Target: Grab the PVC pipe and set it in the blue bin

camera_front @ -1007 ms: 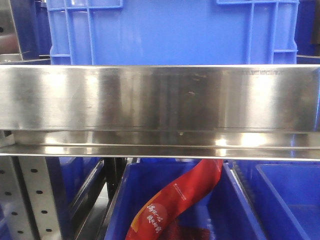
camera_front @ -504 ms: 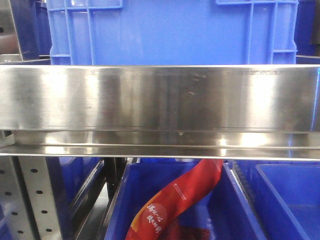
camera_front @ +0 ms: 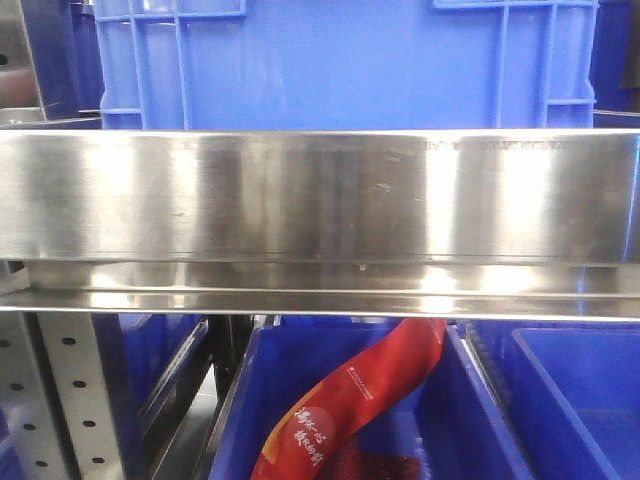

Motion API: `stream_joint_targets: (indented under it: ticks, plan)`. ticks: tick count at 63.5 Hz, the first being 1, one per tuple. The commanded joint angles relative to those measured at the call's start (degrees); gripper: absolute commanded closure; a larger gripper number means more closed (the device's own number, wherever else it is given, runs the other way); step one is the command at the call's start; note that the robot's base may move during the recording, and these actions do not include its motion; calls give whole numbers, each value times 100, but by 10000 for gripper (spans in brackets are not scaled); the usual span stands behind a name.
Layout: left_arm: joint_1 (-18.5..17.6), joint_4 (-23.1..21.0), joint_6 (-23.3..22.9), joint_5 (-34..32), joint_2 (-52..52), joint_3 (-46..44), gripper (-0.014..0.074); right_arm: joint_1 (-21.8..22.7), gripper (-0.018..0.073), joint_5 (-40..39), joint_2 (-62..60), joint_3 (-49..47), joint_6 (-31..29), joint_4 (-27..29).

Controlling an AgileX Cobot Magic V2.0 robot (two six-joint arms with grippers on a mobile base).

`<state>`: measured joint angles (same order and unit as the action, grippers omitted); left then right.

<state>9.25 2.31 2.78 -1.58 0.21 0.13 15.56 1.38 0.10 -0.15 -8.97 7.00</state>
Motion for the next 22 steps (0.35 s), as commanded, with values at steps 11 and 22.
stream_joint_targets:
  ticks: [11,22]
  plan:
    - [15,15,-32,-56,-21,-13,707,-16,722,-138,-10,15,16,-32]
    - [15,15,-32,-56,-21,-13,707,-16,722,-138,-10,15,16,-32]
